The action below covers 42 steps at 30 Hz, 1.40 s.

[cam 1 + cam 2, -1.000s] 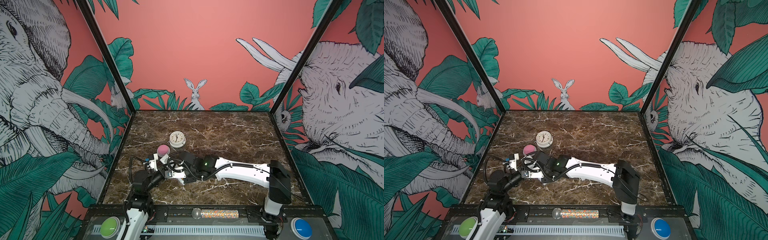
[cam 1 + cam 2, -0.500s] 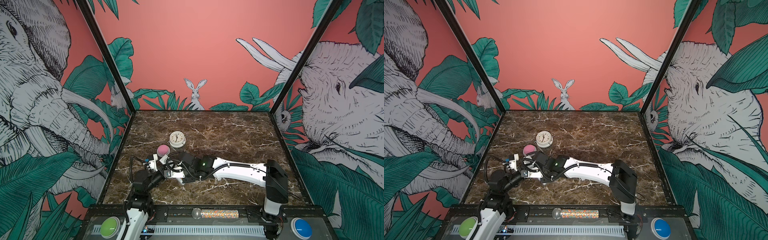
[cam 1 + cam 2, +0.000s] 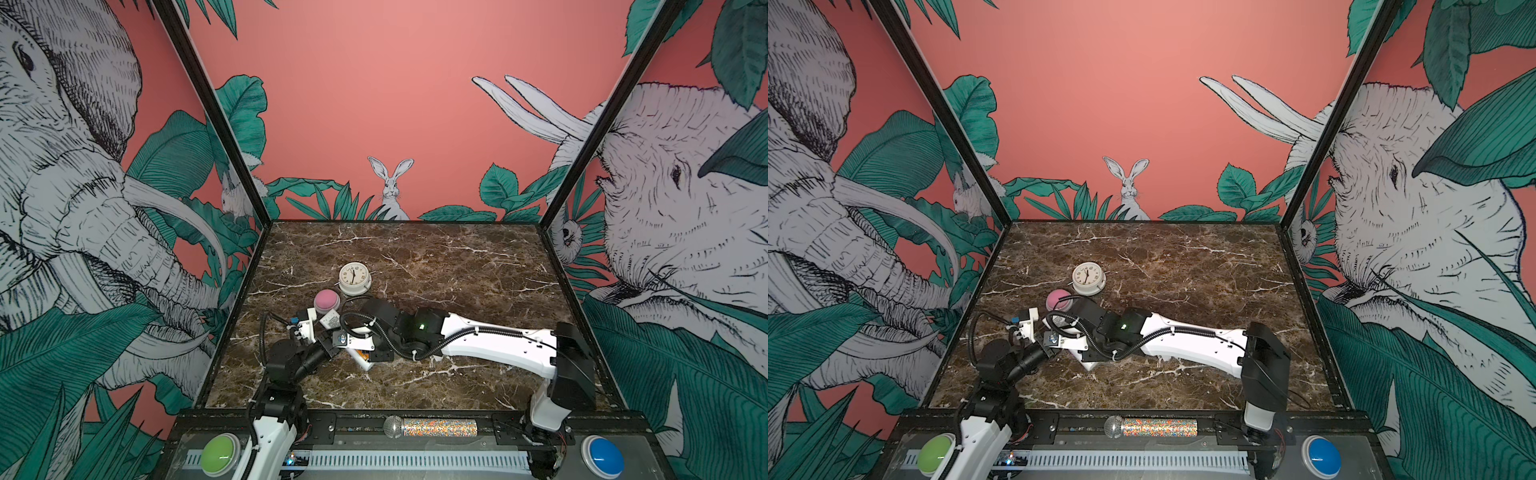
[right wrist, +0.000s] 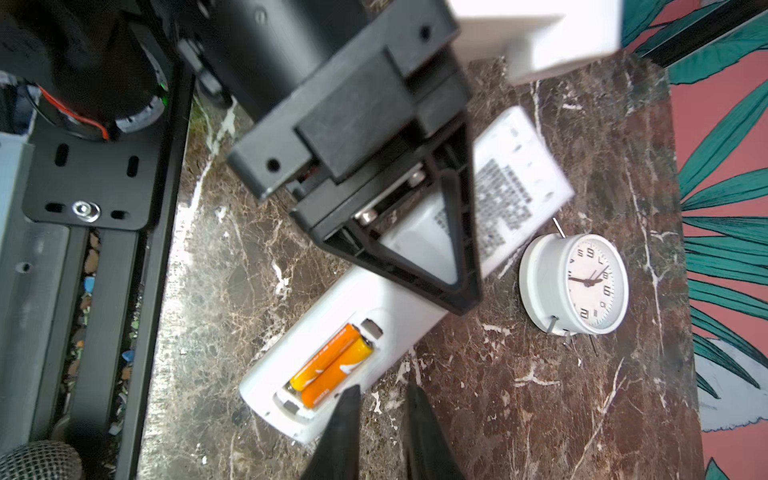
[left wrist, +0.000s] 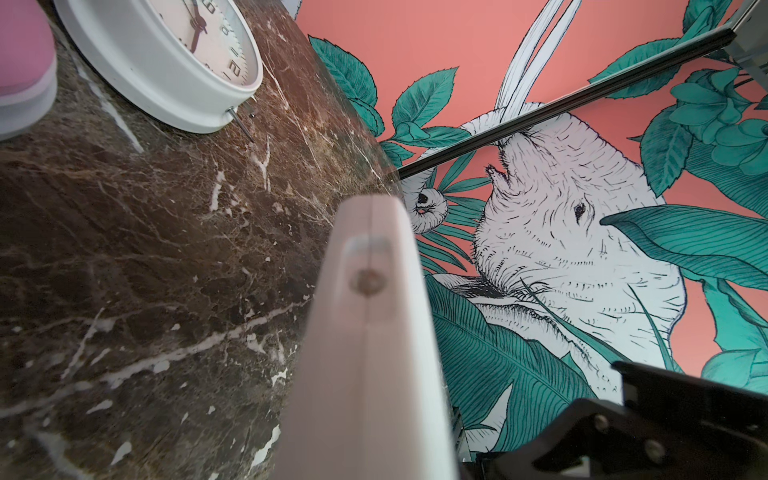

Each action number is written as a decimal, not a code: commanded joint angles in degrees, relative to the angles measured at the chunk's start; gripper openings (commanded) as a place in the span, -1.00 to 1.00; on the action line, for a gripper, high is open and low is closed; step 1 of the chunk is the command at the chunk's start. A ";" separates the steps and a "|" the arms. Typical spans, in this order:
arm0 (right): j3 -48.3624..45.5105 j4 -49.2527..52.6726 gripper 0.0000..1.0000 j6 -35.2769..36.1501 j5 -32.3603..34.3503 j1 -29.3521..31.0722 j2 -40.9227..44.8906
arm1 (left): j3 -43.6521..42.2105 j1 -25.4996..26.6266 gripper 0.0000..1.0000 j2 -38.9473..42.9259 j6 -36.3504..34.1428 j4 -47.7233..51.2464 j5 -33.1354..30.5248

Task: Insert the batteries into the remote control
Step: 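Lift the right gripper off the remote and move it over the white battery cover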

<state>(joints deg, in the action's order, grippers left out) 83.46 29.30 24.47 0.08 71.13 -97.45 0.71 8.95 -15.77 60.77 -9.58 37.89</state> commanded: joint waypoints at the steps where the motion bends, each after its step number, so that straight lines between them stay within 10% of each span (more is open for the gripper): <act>1: -2.07 -0.73 -0.42 -3.17 2.11 -0.19 3.89 | 2.08 0.23 -1.00 -0.43 -1.05 -2.11 0.10; 22: -18.19 7.63 0.26 -29.83 8.18 -16.66 20.30 | 2.92 0.27 -1.00 -2.08 -0.59 -6.02 -1.21; 42: -27.37 2.49 0.52 -36.60 2.94 -22.61 15.97 | 5.06 8.13 -1.00 -7.19 -2.96 -9.50 -9.98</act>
<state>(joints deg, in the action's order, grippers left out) 56.88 34.06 -10.48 4.45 48.95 -80.53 3.68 15.62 -21.96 59.24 -14.90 30.46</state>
